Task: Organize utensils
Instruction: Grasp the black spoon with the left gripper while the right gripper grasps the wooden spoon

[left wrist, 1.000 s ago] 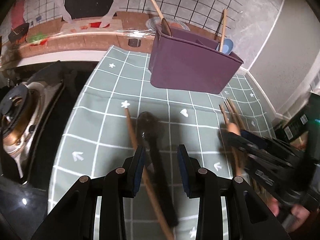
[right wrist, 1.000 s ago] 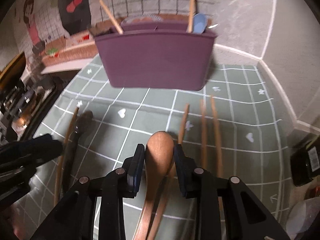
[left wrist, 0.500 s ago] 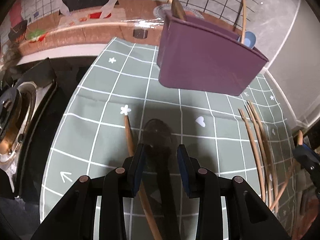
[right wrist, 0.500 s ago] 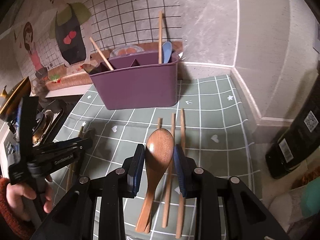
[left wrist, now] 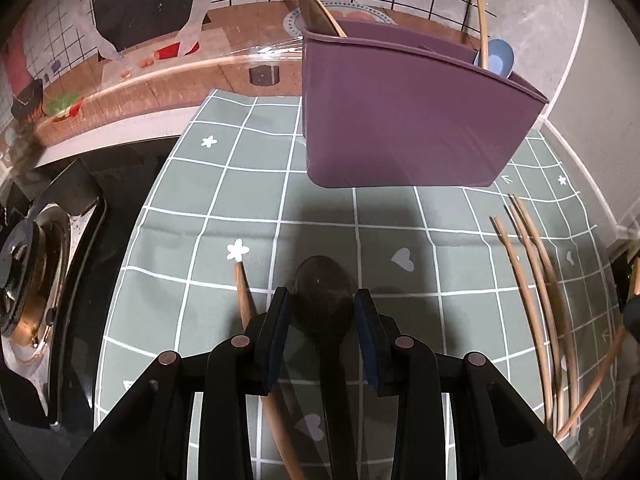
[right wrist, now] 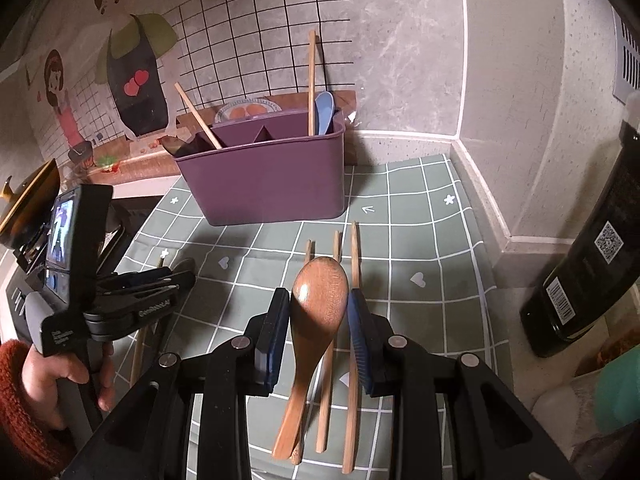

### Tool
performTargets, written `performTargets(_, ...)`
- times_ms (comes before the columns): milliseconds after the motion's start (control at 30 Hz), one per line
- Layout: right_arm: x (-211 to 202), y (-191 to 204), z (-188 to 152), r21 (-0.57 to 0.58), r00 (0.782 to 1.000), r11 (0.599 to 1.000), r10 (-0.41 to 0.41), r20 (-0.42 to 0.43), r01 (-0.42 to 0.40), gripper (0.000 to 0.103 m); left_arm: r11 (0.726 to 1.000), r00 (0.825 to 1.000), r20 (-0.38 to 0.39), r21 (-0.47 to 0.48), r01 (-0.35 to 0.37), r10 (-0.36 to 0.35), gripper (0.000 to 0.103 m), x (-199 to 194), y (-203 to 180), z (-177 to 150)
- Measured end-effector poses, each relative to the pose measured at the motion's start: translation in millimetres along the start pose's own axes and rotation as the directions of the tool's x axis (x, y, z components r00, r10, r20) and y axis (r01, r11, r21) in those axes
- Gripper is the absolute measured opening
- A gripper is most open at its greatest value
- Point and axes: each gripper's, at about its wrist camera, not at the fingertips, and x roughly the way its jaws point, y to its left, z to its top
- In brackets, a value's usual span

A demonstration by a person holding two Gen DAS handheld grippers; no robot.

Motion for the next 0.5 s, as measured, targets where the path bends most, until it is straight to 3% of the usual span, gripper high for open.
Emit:
performTargets(233, -11, 5, 3, -0.017, 1.0, 1.0, -0.005, 0.027, 0.006, 0.028, 0.997, 0.995, 0.073, 0.006, 0.07, -0.071, 0.033, -31, -2, -4)
performTargets(400, -20, 7, 6, -0.023, 0.999, 1.0, -0.008, 0.049, 0.009, 0.027, 0.984, 0.97, 0.168, -0.006, 0.177, -0.173, 0.033, -75, 1, -6)
performTargets(500, -25, 8, 8, -0.019, 0.998, 1.0, 0.001, 0.056, 0.0, 0.027, 0.98, 0.958, 0.209, 0.012, 0.201, -0.199, 0.033, -95, 0, -6)
